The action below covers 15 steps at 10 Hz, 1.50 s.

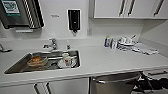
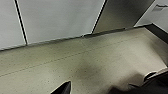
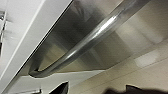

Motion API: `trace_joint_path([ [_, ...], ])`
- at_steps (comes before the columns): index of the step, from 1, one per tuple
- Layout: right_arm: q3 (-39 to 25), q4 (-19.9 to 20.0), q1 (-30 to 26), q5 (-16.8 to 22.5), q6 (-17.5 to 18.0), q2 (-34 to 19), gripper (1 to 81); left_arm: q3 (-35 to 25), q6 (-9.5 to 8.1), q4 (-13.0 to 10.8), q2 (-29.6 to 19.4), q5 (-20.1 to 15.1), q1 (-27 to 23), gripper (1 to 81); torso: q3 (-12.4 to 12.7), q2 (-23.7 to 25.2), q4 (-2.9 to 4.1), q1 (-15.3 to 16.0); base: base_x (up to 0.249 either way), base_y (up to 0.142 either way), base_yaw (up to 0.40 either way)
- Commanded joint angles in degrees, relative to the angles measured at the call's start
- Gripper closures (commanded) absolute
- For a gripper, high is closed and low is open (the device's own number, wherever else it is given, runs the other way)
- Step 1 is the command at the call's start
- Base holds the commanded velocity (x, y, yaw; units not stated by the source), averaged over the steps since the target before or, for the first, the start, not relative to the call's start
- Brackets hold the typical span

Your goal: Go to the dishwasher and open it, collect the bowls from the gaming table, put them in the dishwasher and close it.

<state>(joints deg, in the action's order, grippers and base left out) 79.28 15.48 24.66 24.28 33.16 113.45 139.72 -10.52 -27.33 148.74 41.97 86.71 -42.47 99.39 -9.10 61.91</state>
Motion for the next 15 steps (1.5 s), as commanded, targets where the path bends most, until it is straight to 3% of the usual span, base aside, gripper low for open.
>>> trace_joint_path([
  [1, 1.4, 1.7, -9.6, 4.4, 6.6, -1.8, 1.0, 0.4, 0.06, -0.3, -2.2, -0.5, -2.5, 1.0, 0.0, 0.0, 0.0, 0.0, 0.0, 0.0, 0.0],
  [5, 6.1, 1.0, -13.0, 7.3, 18.2, 0.5, 1.0, 0.5, 0.06, -0.3, -2.1, -0.6, -2.5, 1.0, 0.0, 0.0, 0.0, 0.0, 0.0, 0.0, 0.0],
  [7, 9.0, 0.5, -15.1, 10.2, 19.7, 3.5, 1.0, 1.9, 0.24, -1.2, -2.0, 2.7, -2.4, 1.0, 0.0, 0.0, 0.0, 0.0, 0.0, 0.0, 0.0],
  [8, 10.4, 0.5, -15.1, 10.7, 19.8, 5.2, 1.0, 3.5, 0.68, -3.0, -1.7, 6.2, -2.3, 1.0, 0.0, 0.0, 0.0, 0.0, 0.0, 0.0, 0.0],
  [9, 11.9, 0.5, -15.0, 11.1, 19.9, 6.4, 1.0, 5.4, 0.68, -6.7, -1.4, 6.6, -2.4, 1.0, 0.0, 0.0, 0.0, 0.0, 0.0, 0.0, 0.0],
  [11, 13.7, 0.5, -14.8, 12.5, 19.9, 8.0, 1.0, 9.1, 0.68, -10.1, -0.7, 6.7, -3.0, 1.0, 0.0, 0.0, 0.0, 0.0, 0.0, 0.0, 0.0],
  [14, 16.8, 0.3, -14.1, 13.8, 19.9, 10.5, 1.0, 13.8, 0.51, -18.6, 1.5, 6.6, -5.7, 1.0, 0.0, 0.0, 0.0, 0.0, 0.0, 0.0, 0.0],
  [15, 18.0, 0.4, -14.1, 14.4, 20.1, 11.4, 1.0, 15.1, 0.15, -19.5, 1.9, 6.7, -6.5, 1.0, 0.0, 0.0, 0.0, 0.0, 0.0, 0.0, 0.0],
])
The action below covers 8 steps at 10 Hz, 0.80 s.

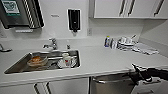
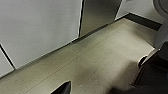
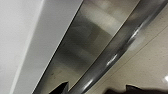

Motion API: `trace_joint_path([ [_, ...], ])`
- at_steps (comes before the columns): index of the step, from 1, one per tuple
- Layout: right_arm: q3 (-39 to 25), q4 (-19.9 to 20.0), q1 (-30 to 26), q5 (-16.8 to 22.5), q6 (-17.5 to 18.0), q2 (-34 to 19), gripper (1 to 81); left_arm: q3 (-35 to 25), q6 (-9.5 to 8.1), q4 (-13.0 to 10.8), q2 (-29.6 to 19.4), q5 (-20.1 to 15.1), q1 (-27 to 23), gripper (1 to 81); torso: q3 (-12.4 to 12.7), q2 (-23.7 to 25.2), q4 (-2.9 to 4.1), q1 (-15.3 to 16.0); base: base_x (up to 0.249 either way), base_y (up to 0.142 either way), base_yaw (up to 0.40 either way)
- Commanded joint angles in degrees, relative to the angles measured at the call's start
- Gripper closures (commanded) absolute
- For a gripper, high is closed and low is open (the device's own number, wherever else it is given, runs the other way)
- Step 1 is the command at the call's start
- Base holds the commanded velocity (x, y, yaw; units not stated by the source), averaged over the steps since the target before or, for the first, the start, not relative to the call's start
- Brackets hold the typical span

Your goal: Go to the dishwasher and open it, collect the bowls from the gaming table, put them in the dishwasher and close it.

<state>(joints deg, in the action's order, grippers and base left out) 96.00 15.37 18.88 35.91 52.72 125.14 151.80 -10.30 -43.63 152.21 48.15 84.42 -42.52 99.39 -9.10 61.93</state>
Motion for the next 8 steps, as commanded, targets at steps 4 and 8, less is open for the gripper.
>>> trace_joint_path([
  [4, 10.4, -1.3, -7.7, 5.3, 3.9, 5.9, 1.0, 3.1, -1.39, -2.7, -1.6, 0.8, -4.6, 1.0, 0.0, 0.0, 0.0, 0.0, 0.0, 0.0, 0.0],
  [8, 16.9, -4.6, -5.9, 7.8, 5.8, 10.7, 1.0, 3.1, -2.53, -3.1, -1.6, 1.4, -4.6, 1.0, 0.0, 0.0, 0.0, 0.0, 0.0, 0.0, 0.0],
])
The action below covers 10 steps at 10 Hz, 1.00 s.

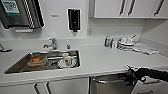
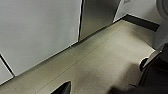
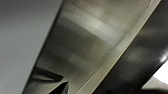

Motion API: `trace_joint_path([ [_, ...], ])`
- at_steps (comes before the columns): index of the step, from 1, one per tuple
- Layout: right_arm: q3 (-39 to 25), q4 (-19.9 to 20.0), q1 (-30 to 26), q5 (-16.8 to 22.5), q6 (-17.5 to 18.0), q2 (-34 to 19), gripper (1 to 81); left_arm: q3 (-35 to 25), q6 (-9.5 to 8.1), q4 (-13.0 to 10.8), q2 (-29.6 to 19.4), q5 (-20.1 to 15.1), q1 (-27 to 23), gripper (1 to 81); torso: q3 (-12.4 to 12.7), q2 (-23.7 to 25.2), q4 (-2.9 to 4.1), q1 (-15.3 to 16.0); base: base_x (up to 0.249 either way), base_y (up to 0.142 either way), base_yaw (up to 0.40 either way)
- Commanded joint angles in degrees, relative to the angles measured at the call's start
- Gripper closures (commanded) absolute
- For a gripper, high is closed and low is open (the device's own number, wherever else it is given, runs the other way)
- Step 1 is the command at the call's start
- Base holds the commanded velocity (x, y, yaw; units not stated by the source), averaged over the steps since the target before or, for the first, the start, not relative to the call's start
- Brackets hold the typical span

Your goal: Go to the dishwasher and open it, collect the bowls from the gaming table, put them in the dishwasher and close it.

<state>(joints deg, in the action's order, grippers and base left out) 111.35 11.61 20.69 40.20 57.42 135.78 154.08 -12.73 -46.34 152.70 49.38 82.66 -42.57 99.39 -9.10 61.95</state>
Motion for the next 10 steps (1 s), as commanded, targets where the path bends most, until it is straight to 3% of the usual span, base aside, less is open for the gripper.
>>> trace_joint_path([
  [1, 2.1, -1.0, -6.8, 3.6, 1.3, 0.1, 1.0, 0.8, -0.11, -0.3, -2.0, 0.2, -2.9, 1.0, 0.0, 0.0, 0.0, 0.0, 0.0, 0.0, 0.0],
  [4, 4.0, -2.4, -2.4, 3.6, 1.6, -0.4, 1.0, 0.8, -0.11, -0.1, -2.1, 0.2, -2.9, 1.0, 0.0, 0.0, 0.0, 0.0, 0.0, 0.0, 0.0],
  [7, 0.6, -2.4, 0.8, 3.4, 1.3, -3.3, 1.0, 0.8, -0.36, 0.4, -1.6, 0.3, -3.0, 1.0, 0.0, 0.0, 0.0, 0.0, 0.0, 0.0, 0.0],
  [10, -4.2, -2.5, 1.8, 2.9, 1.0, -7.2, 1.0, 0.8, -2.3, 0.3, -1.4, 0.2, -3.3, 1.0, 0.0, 0.0, 0.0, 0.0, 0.0, 0.0, 0.0],
])
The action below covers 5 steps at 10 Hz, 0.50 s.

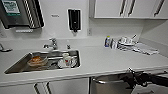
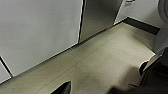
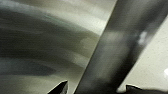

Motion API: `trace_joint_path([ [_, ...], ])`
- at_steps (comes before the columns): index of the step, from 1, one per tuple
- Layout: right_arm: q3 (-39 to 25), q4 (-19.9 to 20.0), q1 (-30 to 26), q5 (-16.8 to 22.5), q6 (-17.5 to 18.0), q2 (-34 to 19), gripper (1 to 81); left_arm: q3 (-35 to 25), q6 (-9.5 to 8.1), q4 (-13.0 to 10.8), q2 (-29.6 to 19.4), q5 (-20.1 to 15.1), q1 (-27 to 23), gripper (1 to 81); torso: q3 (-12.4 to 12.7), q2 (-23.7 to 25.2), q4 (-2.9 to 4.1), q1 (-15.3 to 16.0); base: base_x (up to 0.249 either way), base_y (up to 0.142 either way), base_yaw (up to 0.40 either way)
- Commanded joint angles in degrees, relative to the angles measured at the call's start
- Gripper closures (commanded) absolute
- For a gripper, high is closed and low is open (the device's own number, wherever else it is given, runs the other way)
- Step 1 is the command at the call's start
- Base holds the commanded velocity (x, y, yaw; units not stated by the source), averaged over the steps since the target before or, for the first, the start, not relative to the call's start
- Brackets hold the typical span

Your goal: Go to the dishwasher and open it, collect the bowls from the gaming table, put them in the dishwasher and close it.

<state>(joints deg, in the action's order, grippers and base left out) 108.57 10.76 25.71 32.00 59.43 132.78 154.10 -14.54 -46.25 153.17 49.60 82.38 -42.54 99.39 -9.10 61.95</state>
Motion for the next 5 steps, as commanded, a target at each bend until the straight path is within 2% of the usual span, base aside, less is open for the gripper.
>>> trace_joint_path([
  [1, -2.1, -1.7, -3.2, 11.1, -1.1, -4.5, 1.0, 0.8, -0.93, 0.2, -1.9, 0.0, -3.0, 1.0, 0.0, 0.0, 0.0, 0.0, 0.0, 0.0, 0.0],
  [4, -2.3, -2.2, -3.0, 11.7, -1.8, -4.4, 1.0, 0.8, -1.01, 0.6, -1.7, 0.0, -3.1, 1.0, 0.0, 0.0, 0.0, 0.0, 0.0, 0.0, 0.0],
  [5, -2.6, -3.0, -2.1, 11.7, -1.8, -4.5, 1.0, 0.9, -1.8, 1.1, -1.6, -0.1, -3.0, 1.0, 0.0, 0.0, 0.0, 0.0, 0.0, 0.0, 0.0],
])
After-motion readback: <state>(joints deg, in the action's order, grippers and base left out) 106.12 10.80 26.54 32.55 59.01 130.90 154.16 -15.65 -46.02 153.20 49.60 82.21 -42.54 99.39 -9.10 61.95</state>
